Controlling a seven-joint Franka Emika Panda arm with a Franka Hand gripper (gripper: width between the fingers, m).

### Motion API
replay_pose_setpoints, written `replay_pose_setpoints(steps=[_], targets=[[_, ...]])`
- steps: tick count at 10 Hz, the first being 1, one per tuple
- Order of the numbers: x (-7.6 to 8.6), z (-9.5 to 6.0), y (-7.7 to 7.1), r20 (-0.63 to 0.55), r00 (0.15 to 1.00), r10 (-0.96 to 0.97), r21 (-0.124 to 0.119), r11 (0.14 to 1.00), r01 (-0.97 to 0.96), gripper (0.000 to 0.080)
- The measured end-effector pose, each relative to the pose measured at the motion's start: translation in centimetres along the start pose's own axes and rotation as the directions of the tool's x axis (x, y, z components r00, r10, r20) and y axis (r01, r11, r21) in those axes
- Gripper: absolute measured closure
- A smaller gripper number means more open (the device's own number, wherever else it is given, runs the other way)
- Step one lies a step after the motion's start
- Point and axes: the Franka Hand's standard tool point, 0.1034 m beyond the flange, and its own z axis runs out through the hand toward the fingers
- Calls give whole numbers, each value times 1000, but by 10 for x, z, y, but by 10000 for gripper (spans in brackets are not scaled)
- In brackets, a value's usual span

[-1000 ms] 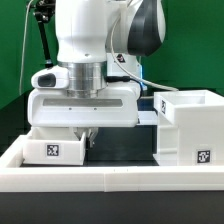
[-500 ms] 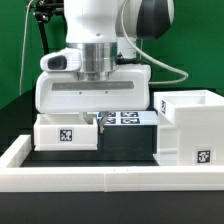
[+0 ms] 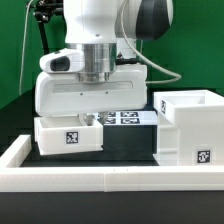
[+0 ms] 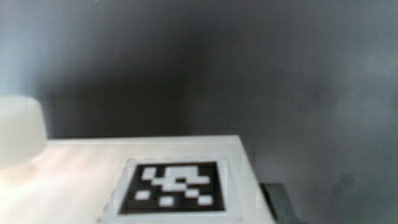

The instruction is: Assemble drawer

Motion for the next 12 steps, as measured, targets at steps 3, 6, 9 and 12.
replay_pose_setpoints(steps=[3, 6, 9, 12], targets=[[1, 2, 0, 22, 910, -415, -9, 910, 415, 757], [-1, 3, 2, 33, 828, -560, -7, 828, 561, 757], [-2, 4, 3, 55, 670, -740, -1, 671, 741, 757], [1, 3, -1, 87, 510, -856, 35, 514, 857, 757]])
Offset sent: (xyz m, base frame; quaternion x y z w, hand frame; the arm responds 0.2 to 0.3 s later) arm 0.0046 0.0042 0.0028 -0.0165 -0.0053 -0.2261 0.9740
